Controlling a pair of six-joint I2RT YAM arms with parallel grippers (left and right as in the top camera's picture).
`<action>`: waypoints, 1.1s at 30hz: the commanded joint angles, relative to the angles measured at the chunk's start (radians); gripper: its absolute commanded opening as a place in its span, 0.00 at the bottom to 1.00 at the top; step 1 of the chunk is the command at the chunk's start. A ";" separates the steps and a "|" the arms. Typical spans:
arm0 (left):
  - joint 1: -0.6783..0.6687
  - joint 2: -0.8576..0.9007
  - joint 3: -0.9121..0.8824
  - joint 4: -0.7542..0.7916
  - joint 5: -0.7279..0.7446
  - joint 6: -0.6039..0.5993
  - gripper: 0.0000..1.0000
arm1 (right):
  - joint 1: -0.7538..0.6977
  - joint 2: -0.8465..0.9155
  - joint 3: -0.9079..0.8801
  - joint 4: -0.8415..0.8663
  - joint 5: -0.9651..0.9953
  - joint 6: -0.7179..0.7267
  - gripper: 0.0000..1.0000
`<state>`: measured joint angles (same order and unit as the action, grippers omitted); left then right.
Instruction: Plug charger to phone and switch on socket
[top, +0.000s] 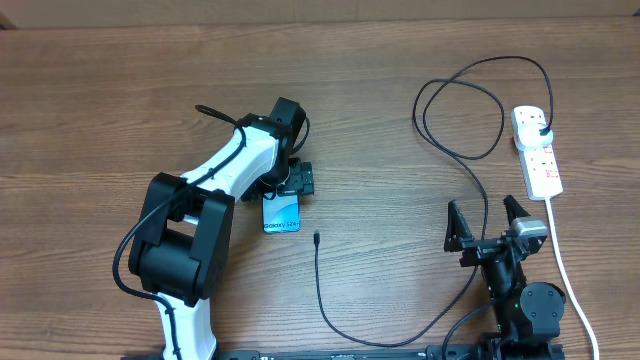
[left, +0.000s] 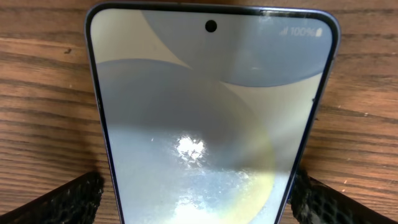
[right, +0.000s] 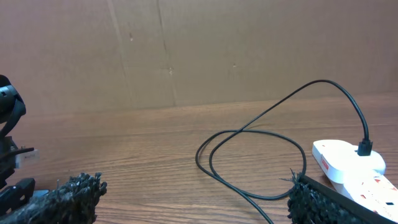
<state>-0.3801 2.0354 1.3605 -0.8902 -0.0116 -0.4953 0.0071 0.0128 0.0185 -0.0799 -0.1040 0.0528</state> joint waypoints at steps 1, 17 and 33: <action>-0.006 0.038 -0.035 0.004 -0.014 0.001 1.00 | 0.004 -0.010 -0.011 0.003 0.005 0.005 1.00; -0.006 0.038 -0.035 0.001 -0.014 0.001 1.00 | 0.003 -0.010 -0.011 0.003 0.005 0.005 1.00; -0.006 0.038 -0.039 -0.023 0.001 0.026 0.98 | 0.003 -0.010 -0.011 0.003 0.005 0.005 1.00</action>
<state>-0.3801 2.0354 1.3605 -0.8955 -0.0113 -0.4946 0.0074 0.0128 0.0185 -0.0803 -0.1043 0.0528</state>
